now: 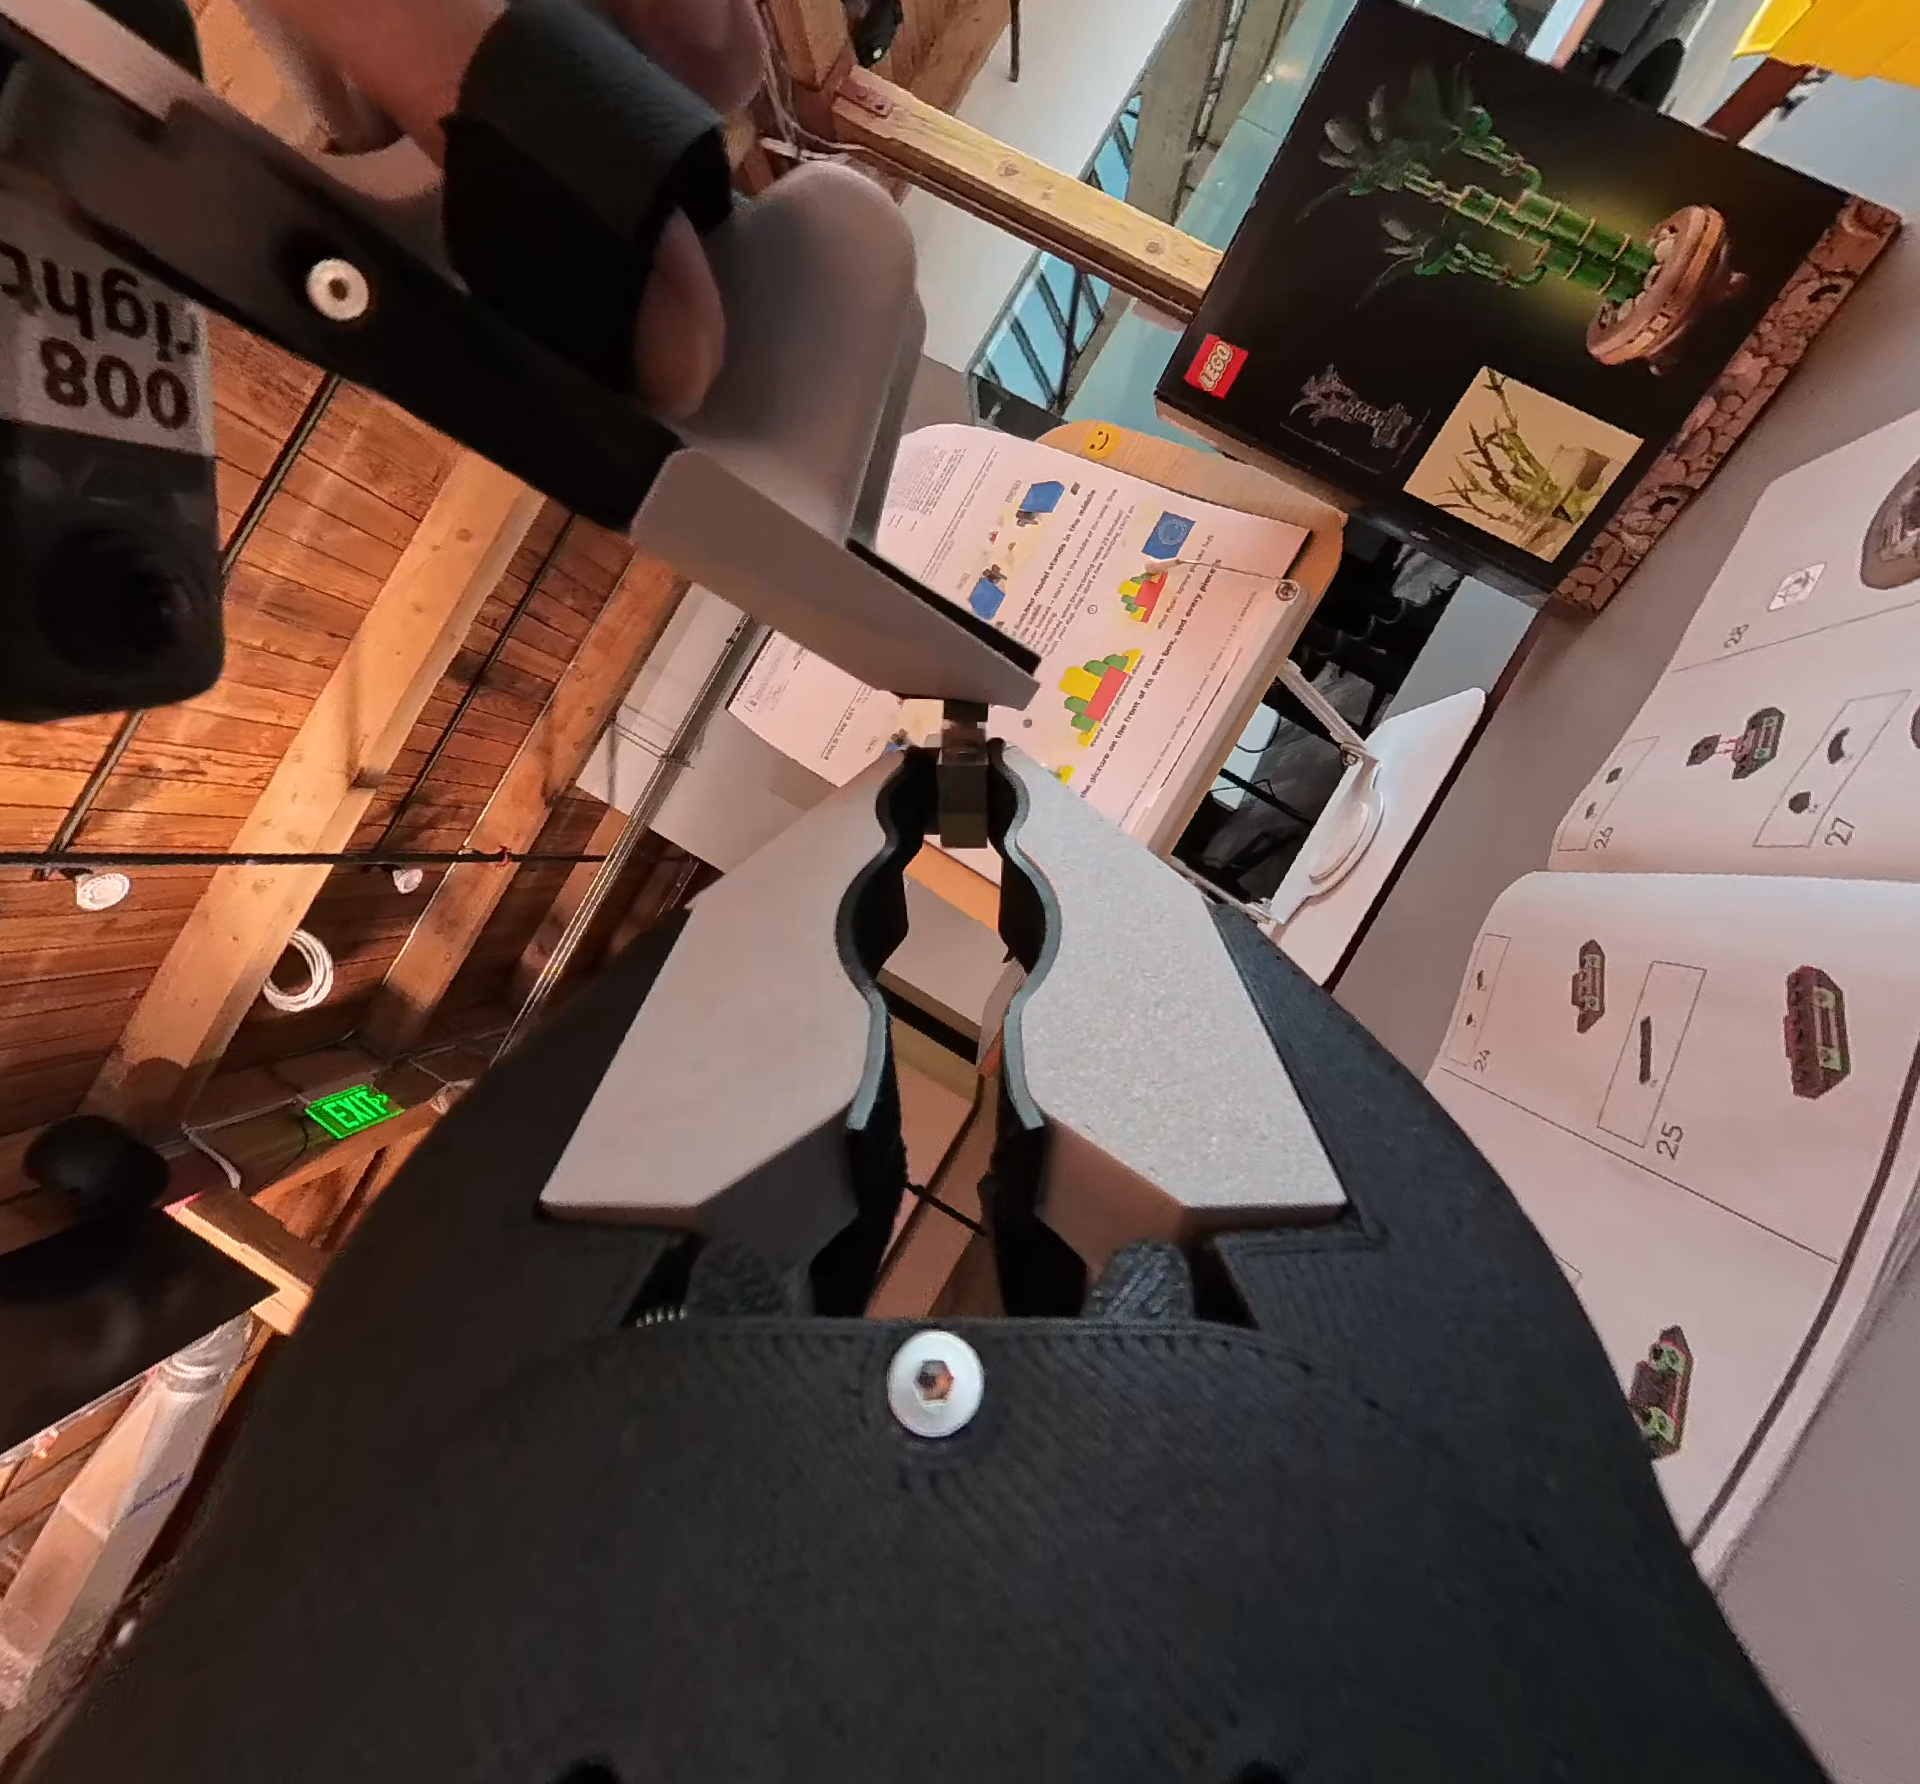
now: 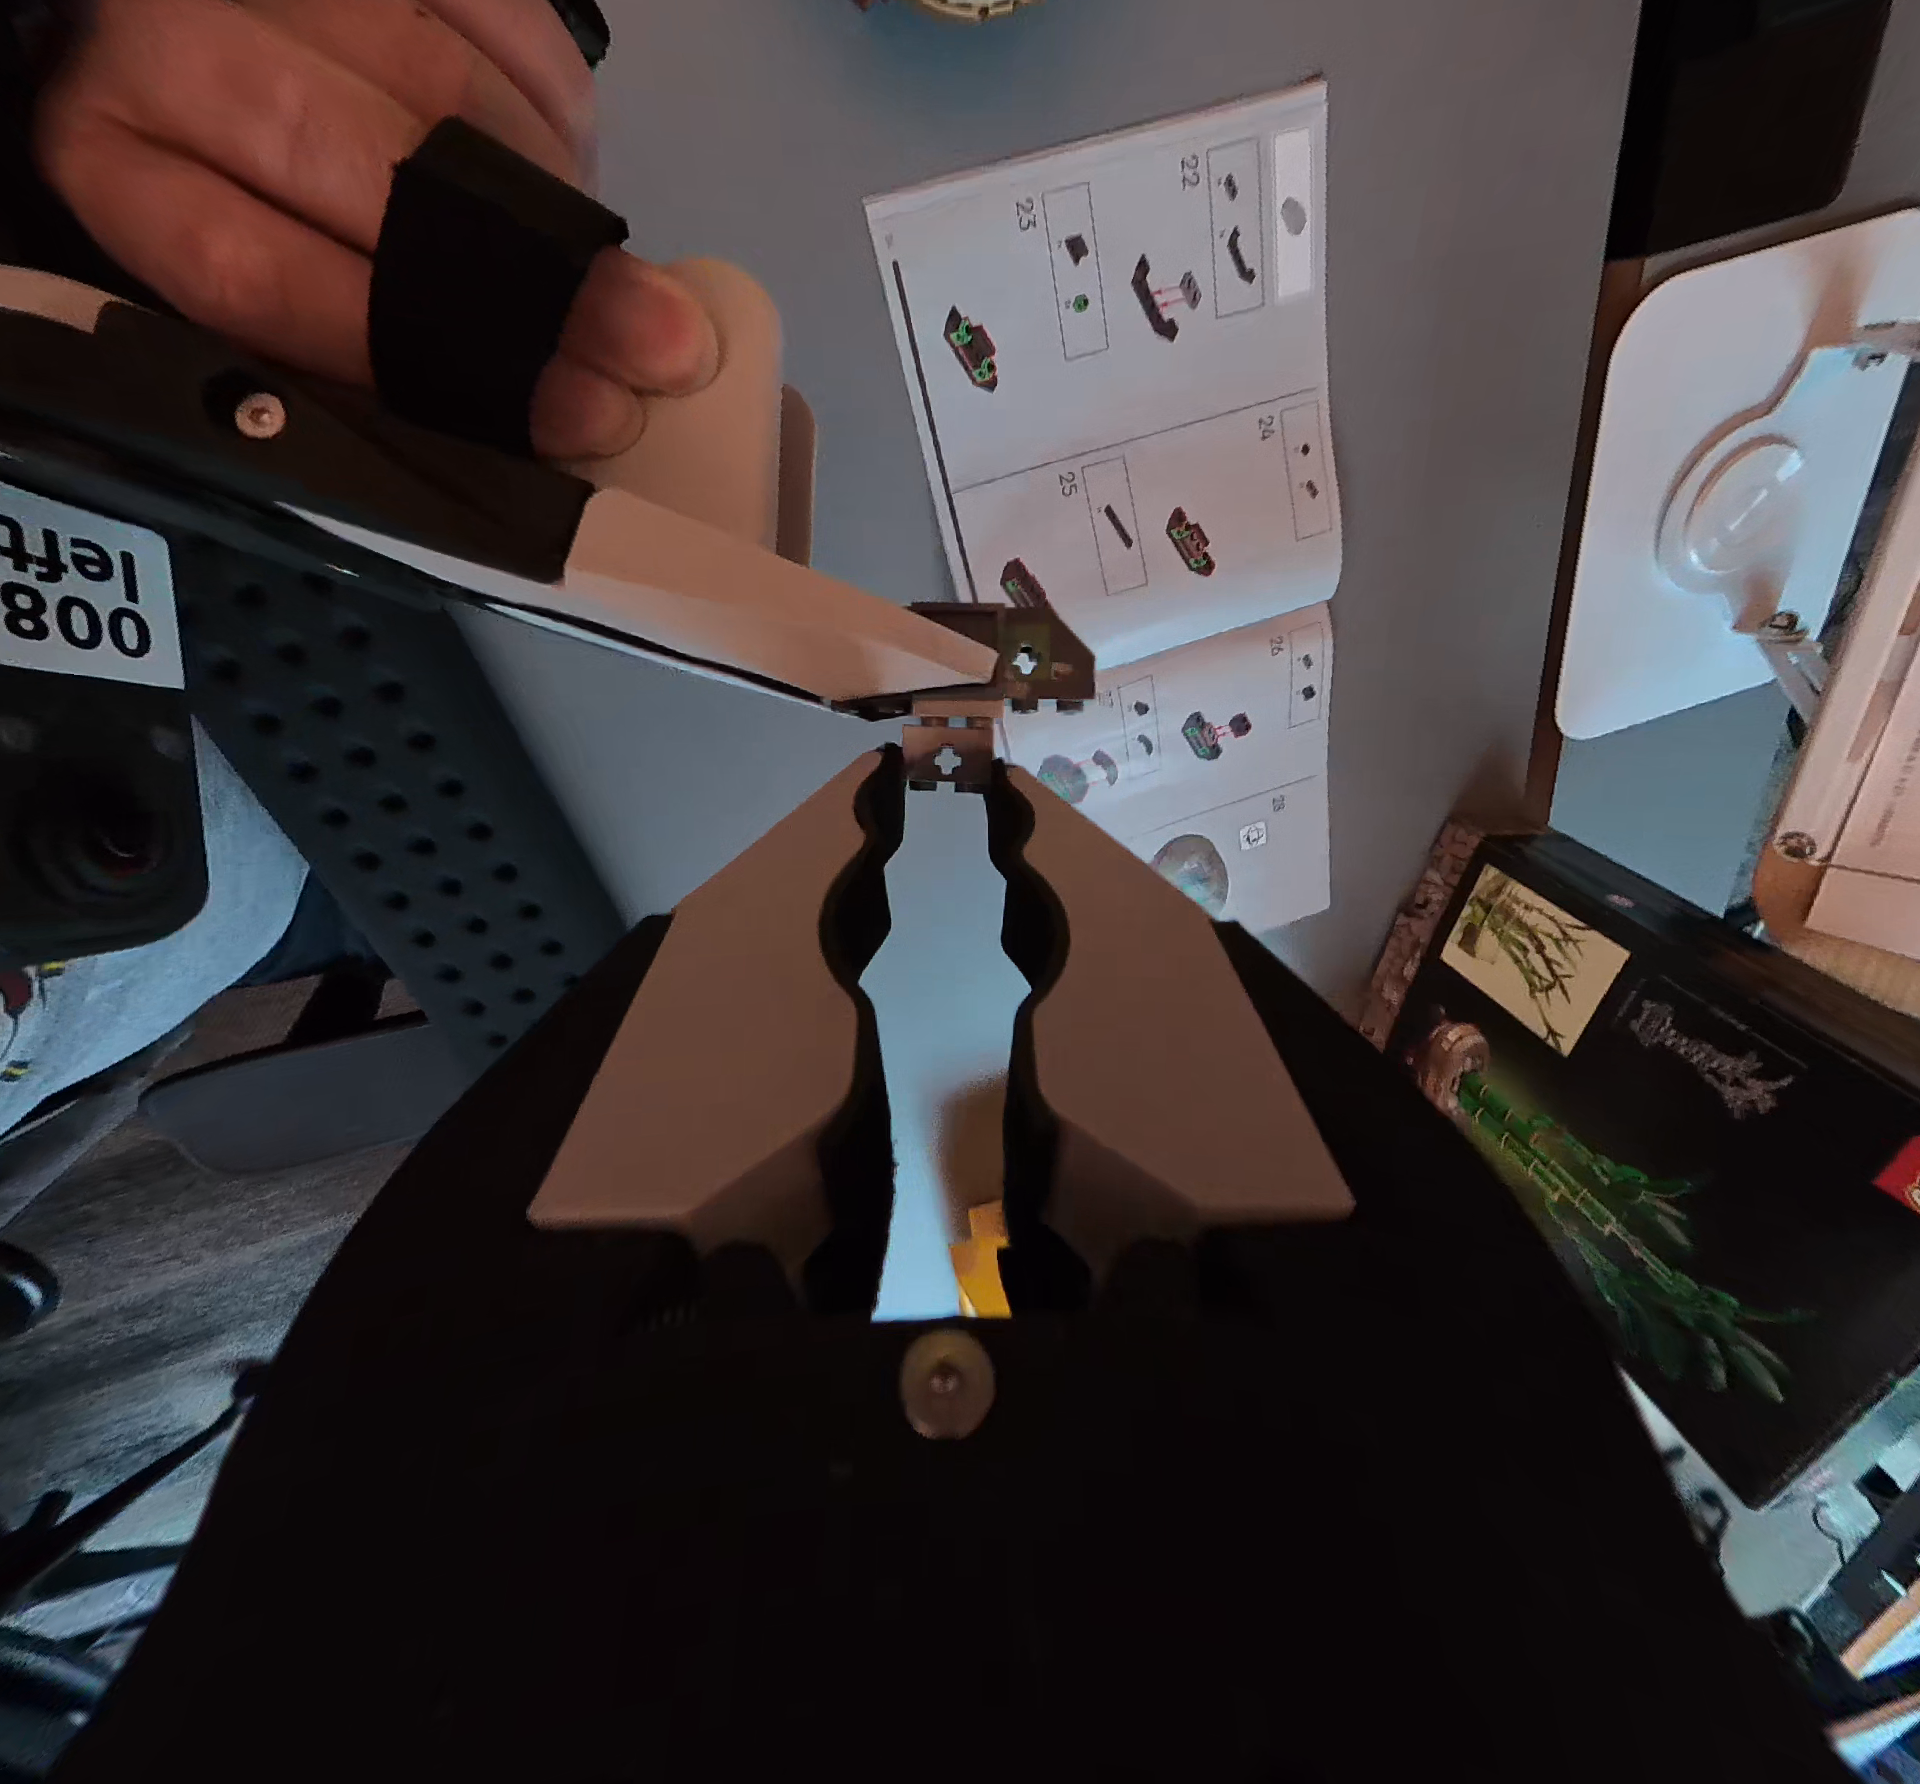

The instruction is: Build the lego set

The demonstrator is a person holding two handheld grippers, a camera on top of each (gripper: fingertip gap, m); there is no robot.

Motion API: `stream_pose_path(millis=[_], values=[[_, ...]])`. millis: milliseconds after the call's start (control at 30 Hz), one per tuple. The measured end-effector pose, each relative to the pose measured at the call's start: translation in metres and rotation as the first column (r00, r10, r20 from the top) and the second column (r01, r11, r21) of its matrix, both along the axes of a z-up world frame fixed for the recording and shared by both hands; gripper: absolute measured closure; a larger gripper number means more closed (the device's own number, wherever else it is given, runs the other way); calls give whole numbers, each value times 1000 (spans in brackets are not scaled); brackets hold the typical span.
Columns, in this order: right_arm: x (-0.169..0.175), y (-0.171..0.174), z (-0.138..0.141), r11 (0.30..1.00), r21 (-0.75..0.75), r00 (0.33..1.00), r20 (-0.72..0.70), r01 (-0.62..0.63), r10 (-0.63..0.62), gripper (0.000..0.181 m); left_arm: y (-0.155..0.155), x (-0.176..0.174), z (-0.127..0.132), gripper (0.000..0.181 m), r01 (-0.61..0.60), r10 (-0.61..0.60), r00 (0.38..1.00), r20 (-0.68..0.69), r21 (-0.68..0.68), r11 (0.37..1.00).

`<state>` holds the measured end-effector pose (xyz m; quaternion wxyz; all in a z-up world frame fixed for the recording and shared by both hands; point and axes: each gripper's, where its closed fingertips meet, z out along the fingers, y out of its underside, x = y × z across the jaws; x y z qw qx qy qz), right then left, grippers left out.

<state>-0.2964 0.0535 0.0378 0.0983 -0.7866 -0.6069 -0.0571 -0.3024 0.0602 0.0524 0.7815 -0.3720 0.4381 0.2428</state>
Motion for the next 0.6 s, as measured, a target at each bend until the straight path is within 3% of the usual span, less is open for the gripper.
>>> stream_pose_path(millis=[300, 600], values=[[2, -1, -1, 1000, 0, 998, 65, -26, 26, 167, -2, 2, -2, 173, 39, -39, 999, 16, -21, 999], [1, -1, 0, 999, -36, 999, -2, -39, 39, 167, -3, 0, 1, 173, 42, -41, 998, 51, -23, 999]])
